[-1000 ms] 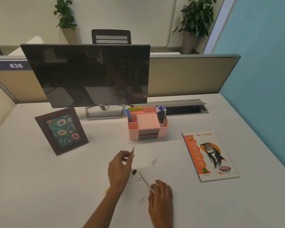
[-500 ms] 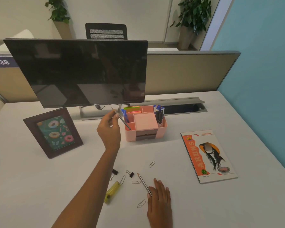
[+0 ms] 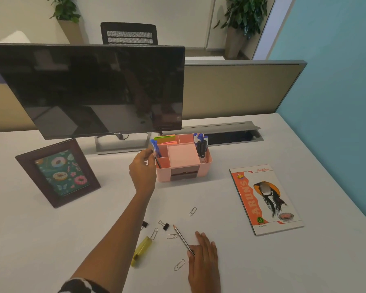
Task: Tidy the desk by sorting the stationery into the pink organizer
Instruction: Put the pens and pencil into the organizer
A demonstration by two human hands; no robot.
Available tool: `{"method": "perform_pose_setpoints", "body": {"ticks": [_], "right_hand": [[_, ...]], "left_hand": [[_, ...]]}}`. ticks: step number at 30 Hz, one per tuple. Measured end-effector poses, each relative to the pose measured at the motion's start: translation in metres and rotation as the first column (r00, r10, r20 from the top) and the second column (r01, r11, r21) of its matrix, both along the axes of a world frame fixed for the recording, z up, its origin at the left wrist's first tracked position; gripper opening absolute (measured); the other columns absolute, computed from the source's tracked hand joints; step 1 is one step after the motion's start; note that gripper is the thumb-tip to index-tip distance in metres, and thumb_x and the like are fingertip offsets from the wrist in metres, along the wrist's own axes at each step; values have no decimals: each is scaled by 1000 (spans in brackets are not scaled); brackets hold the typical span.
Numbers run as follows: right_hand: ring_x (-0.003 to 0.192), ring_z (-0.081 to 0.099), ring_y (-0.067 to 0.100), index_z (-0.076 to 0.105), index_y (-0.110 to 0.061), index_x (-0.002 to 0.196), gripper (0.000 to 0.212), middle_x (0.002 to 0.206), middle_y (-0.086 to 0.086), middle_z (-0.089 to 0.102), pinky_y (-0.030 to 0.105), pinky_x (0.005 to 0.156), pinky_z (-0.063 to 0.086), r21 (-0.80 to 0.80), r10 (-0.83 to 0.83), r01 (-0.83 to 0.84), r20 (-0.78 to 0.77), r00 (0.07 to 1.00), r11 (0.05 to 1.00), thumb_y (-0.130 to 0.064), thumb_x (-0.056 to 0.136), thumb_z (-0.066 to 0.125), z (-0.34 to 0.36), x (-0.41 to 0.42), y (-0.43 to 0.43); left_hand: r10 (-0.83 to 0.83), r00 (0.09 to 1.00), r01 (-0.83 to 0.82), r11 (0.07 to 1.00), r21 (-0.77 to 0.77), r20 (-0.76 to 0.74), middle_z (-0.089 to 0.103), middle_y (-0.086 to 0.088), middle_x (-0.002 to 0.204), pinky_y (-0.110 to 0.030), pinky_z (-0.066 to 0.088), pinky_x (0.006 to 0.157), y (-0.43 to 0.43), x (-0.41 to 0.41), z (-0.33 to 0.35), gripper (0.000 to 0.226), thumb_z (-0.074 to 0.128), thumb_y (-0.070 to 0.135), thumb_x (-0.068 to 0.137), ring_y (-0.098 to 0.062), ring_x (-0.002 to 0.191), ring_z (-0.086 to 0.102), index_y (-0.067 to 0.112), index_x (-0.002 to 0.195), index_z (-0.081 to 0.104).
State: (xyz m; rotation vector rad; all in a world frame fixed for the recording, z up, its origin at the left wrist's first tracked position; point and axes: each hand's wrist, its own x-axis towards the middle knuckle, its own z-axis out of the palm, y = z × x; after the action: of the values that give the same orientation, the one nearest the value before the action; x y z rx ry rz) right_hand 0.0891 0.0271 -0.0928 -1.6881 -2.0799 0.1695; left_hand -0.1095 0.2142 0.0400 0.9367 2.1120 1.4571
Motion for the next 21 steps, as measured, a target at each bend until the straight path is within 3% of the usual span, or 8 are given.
{"method": "perform_pose_setpoints", "body": {"ticks": [7, 12, 15, 18, 21], "right_hand": [[124, 45, 18, 57, -21, 87, 43, 118, 1, 62, 31, 112, 21, 32, -12, 14, -70, 997, 999, -34, 101, 19, -1, 0, -1], [120, 48, 16, 61, -17, 89, 45, 116, -3, 57, 28, 111, 23, 30, -17, 23, -185, 983, 999, -34, 100, 21, 1, 0, -2], [111, 50, 11, 54, -22, 99, 24, 112, -9, 55, 22, 109, 26, 6, -44, 49, -334, 941, 999, -33, 98, 32, 5, 1, -1], [101, 51, -2, 52, -32, 102, 13, 102, -19, 55, 9, 90, 39, -83, -117, 87, -481, 869, 993, -28, 91, 45, 16, 1, 1], [88, 56, -2, 60, -29, 96, 15, 92, -18, 58, 9, 69, 45, -133, -181, 128, -559, 809, 983, -15, 89, 62, 32, -1, 11]], "left_hand": [[-28, 999, 24, 995, -96, -42, 66, -5, 122, -34, 48, 92, -3, -4, -11, 29, 60, 26, 93, -20, 107, 62, 16, 120, 64], [-29, 1000, 30, 999, -24, 11, 68, -1, 113, -21, 47, 81, -31, -1, -17, 24, 62, 24, 92, -12, 95, 61, 17, 115, 66], [-68, 996, 67, 998, 22, 58, 68, 9, 99, -17, 47, 75, -64, 8, -26, 15, 63, 25, 91, -2, 85, 60, 27, 105, 66], [-128, 983, 131, 991, -14, 134, 68, 16, 92, -21, 50, 78, -100, 20, -39, 10, 66, 26, 88, 1, 85, 62, 33, 96, 67], [-209, 953, 226, 972, -58, 221, 72, 12, 90, -19, 51, 76, -125, 32, -48, 9, 68, 28, 87, -4, 87, 67, 31, 95, 71]]}}
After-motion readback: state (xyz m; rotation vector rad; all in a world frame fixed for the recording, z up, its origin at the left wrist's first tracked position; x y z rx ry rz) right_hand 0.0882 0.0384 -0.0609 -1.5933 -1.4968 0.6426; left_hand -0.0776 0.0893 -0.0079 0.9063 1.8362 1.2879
